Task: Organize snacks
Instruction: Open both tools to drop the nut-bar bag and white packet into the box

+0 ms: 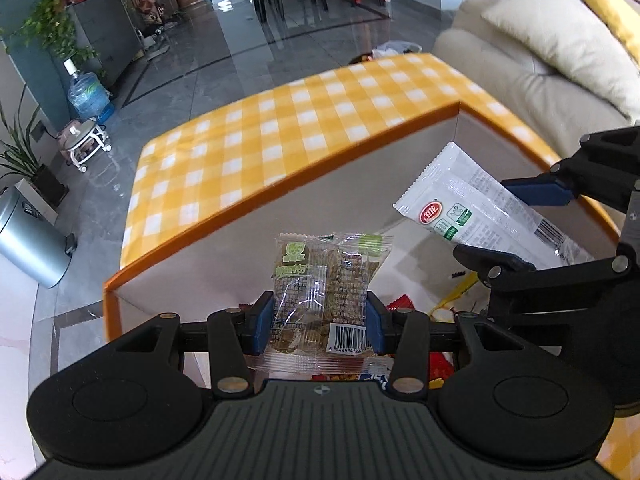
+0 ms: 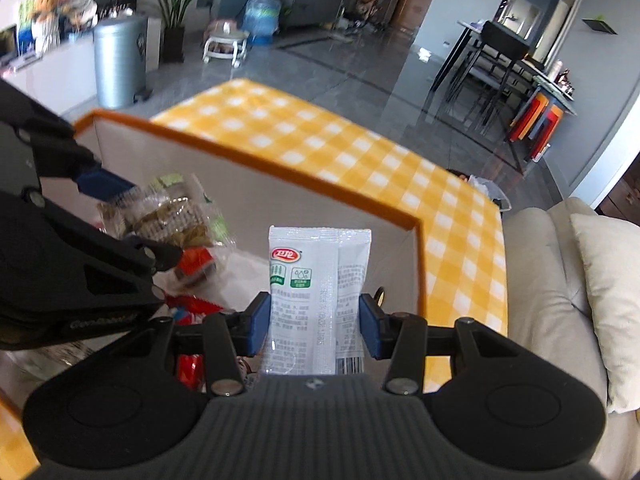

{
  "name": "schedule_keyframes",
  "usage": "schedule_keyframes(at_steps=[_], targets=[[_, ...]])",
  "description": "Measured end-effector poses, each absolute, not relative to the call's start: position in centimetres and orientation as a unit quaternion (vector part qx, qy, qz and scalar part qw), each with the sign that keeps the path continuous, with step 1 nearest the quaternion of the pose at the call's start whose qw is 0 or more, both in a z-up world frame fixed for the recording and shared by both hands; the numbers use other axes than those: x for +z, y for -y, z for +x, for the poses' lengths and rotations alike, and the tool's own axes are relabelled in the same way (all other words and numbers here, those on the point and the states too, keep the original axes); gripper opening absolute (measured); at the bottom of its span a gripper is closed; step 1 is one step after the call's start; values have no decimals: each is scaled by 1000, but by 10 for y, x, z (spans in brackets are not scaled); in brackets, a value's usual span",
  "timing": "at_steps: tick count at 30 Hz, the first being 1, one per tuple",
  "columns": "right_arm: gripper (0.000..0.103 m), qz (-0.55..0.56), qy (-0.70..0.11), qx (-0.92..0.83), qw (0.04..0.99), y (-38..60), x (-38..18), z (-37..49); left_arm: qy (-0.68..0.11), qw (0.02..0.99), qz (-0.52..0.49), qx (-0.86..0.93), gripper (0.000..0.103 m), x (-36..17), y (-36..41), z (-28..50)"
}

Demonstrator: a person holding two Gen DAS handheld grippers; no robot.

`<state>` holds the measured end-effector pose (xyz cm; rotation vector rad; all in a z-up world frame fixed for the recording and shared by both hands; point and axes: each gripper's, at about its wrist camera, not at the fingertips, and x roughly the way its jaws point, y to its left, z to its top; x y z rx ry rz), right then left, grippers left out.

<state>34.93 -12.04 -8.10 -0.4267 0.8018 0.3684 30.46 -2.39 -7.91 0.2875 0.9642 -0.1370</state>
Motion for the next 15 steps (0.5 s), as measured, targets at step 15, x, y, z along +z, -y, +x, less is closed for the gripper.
schedule_keyframes(at_steps=[15], targets=[[46, -231, -428, 184, 854, 111, -106, 359, -494, 855, 150, -57, 54, -99, 23, 313]])
